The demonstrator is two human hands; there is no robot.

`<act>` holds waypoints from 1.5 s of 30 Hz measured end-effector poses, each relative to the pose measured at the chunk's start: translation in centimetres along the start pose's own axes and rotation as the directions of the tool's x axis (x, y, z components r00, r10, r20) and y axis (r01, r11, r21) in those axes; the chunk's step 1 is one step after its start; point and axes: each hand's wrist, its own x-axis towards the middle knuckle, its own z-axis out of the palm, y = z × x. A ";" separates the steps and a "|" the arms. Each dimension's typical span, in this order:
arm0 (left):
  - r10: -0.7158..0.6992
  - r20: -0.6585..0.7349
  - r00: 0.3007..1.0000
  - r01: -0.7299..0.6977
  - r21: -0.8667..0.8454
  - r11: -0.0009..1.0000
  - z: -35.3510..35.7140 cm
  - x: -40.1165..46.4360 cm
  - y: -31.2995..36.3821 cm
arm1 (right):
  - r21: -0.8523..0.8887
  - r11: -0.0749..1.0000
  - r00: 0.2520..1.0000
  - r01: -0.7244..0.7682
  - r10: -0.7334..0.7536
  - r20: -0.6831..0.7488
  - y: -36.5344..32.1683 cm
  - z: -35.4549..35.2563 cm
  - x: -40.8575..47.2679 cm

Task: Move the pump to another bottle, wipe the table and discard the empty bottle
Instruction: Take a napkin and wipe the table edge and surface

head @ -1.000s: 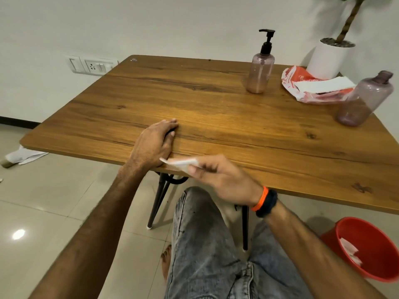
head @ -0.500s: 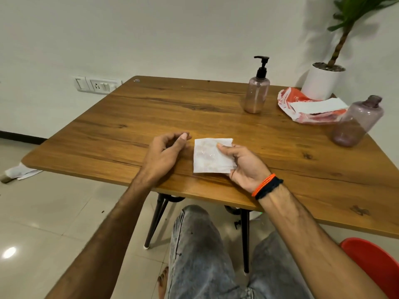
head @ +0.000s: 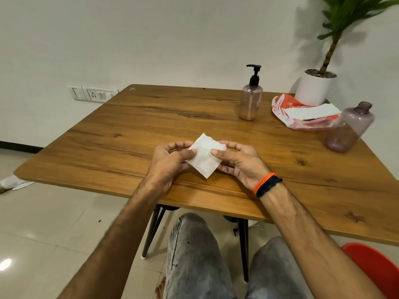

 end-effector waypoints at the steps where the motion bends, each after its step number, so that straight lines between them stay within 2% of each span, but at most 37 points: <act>1: 0.001 -0.019 1.000 -0.001 0.010 1.000 0.1 0.0 -0.1 | 0.005 1.000 1.000 -0.005 0.005 -0.003 0.0 -0.1 0.0; 3: -0.019 -0.018 1.000 0.020 0.016 1.000 0.2 -0.1 -0.1 | -0.007 1.000 1.000 -0.005 0.005 -0.022 0.1 -0.2 0.1; 9: -0.077 0.099 0.992 0.080 -0.017 0.997 0.5 -0.6 0.6 | -0.115 0.993 1.000 0.027 -0.029 -0.009 -0.5 -0.4 0.3; 15: -0.069 0.068 0.995 0.071 -0.030 0.997 0.8 -0.6 0.6 | -0.169 0.983 0.993 0.071 -0.054 0.106 -0.7 -0.4 -0.1; 20: -0.071 0.079 0.994 0.073 -0.022 0.997 0.8 -0.8 0.7 | -0.231 0.968 0.992 0.103 -0.082 0.099 -0.7 -0.5 0.0; 30: -0.035 0.070 0.997 0.037 -0.032 0.999 0.9 -1.0 0.8 | -0.243 0.957 0.985 0.156 -0.134 0.106 -0.9 -0.9 0.2; 31: -0.021 0.060 0.998 0.023 -0.028 0.999 1.0 -1.0 0.7 | -0.245 0.956 0.986 0.160 -0.144 0.083 -1.0 -0.8 0.1; 33: 0.036 0.006 0.999 -0.036 -0.003 0.999 1.2 -1.0 0.5 | -0.355 0.911 0.966 0.210 -0.250 -0.069 -0.8 -0.6 0.1; 35: 0.168 -0.086 0.982 -0.157 0.124 0.980 1.4 -1.0 0.3 | -0.579 0.773 0.849 0.258 -0.467 -0.245 -0.5 -0.3 0.2; 36: 0.265 -0.124 0.956 -0.231 0.232 0.945 1.4 -0.9 0.2 | -0.633 0.729 0.805 0.259 -0.526 -0.275 -0.4 -0.1 0.1; 37: 0.370 -0.141 0.918 -0.307 0.338 0.890 1.5 -0.9 0.1 | -0.621 0.744 0.818 0.247 -0.504 -0.278 -0.4 0.0 0.0; 38: 0.470 -0.131 0.873 -0.382 0.417 0.825 1.5 -0.9 0.1 | -0.525 0.823 0.881 0.217 -0.397 -0.258 -0.4 0.1 -0.1; 39: 0.557 -0.096 0.825 -0.457 0.466 0.757 1.6 -1.0 0.1 | -0.363 0.920 0.952 0.146 -0.231 -0.202 -0.5 0.4 -0.3; 40: 0.628 -0.044 0.777 -0.528 0.497 0.689 1.6 -1.0 0.0 | -0.170 0.984 0.992 0.044 -0.064 -0.110 -0.7 0.6 -0.4; 42: 0.719 0.068 0.692 -0.630 0.542 0.556 1.6 -1.0 -0.3 | 0.135 0.980 0.988 -0.147 0.139 0.068 -1.1 0.6 -0.4; 43: 0.741 0.109 0.663 -0.655 0.562 0.504 1.5 -0.9 -0.5 | 0.219 0.957 0.979 -0.193 0.173 0.108 -1.2 0.6 -0.3; 45: 0.748 0.166 0.642 -0.666 0.605 0.437 1.2 -0.8 -0.7 | 0.248 0.946 0.976 -0.210 0.187 0.113 -1.4 0.6 -0.1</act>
